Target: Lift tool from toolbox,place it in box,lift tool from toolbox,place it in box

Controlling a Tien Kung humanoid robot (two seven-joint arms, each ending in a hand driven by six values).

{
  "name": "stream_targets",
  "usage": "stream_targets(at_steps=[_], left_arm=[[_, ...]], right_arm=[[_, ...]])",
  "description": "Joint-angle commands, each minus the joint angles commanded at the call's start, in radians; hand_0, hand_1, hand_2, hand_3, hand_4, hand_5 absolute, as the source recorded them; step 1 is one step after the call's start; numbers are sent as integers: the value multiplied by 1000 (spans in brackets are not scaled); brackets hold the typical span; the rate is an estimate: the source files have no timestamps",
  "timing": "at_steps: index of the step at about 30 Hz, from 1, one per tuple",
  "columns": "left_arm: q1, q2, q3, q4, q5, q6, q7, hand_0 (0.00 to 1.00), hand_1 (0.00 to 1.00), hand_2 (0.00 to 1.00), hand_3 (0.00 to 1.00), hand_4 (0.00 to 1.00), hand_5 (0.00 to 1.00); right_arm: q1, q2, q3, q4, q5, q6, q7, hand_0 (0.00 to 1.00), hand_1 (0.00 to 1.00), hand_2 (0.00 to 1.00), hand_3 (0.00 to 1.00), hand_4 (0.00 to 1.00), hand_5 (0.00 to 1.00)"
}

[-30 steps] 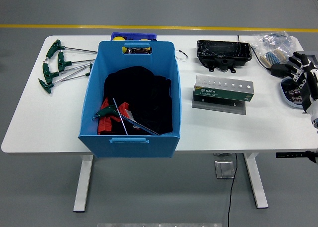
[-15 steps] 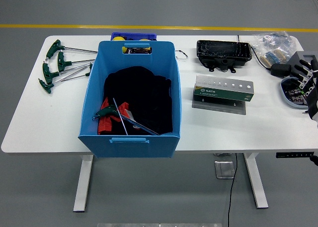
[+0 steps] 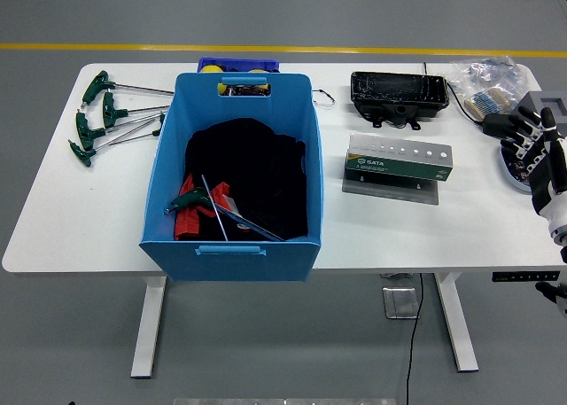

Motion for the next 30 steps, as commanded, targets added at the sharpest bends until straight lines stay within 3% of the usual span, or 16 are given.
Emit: stream_targets(at_steps=[12, 21, 30], left_arm=[[-10, -3, 22, 2, -37, -3, -15, 679, 696, 746, 774, 942, 876], [-11, -9, -33, 9, 24, -8, -5, 678, 696, 744, 773, 939, 877], [-15, -11, -34, 10, 26, -10, -6, 678, 696, 744, 772, 936, 877]], right_arm=[[15, -4, -16, 27, -22, -8, -1, 841, 810, 861, 942, 998, 919], [11, -3, -19, 22, -19, -11, -3, 840, 811, 860, 940, 998, 925], [16, -1, -23, 22, -15, -13, -6, 842, 810, 860, 933, 998, 944]])
